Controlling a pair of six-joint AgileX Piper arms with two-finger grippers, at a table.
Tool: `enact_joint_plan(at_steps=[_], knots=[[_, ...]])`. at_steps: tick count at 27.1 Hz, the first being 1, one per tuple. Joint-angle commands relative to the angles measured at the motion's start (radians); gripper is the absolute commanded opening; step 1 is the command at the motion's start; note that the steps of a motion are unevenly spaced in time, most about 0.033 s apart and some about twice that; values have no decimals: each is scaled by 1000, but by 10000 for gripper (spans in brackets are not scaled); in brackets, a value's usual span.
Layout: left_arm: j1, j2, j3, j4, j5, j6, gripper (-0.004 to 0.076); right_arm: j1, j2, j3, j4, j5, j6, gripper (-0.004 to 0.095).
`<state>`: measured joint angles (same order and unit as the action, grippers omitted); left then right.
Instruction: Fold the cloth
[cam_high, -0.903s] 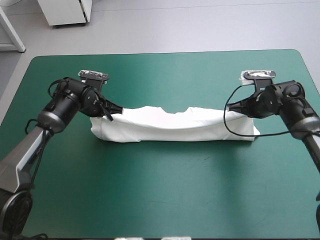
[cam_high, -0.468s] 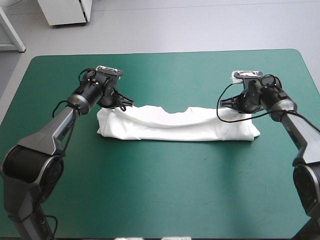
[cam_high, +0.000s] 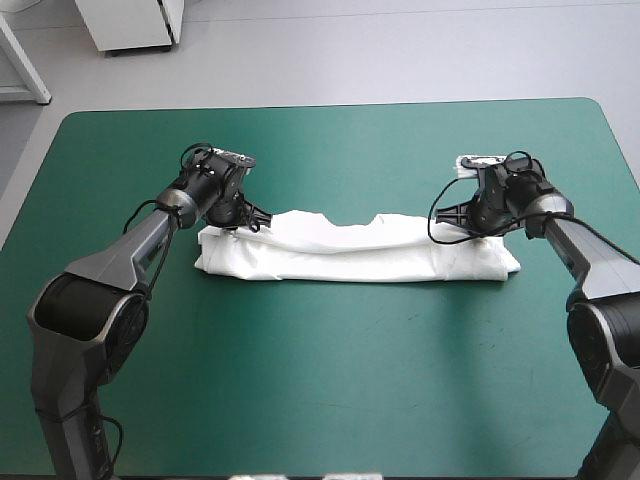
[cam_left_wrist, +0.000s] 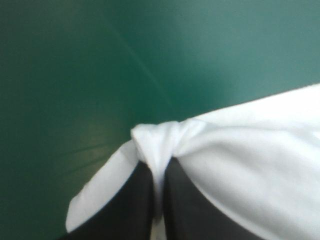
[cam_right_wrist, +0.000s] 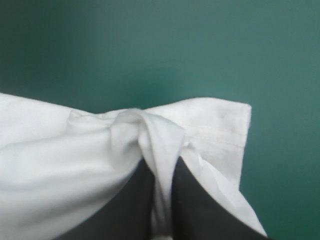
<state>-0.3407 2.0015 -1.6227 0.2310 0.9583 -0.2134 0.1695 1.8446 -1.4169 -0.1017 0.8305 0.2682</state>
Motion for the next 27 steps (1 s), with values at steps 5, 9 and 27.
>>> enact_joint_plan(at_steps=[5,9,27], knots=[[0,-56,-94,6,117,12,295,-5,-48,-120,0,99,-11,395],[0,-70,-173,6,186,12,337,-5,-54,-196,-5,184,-58,395],[-282,-151,-201,-269,109,173,-9,-5,-203,-241,-42,393,-101,347]])
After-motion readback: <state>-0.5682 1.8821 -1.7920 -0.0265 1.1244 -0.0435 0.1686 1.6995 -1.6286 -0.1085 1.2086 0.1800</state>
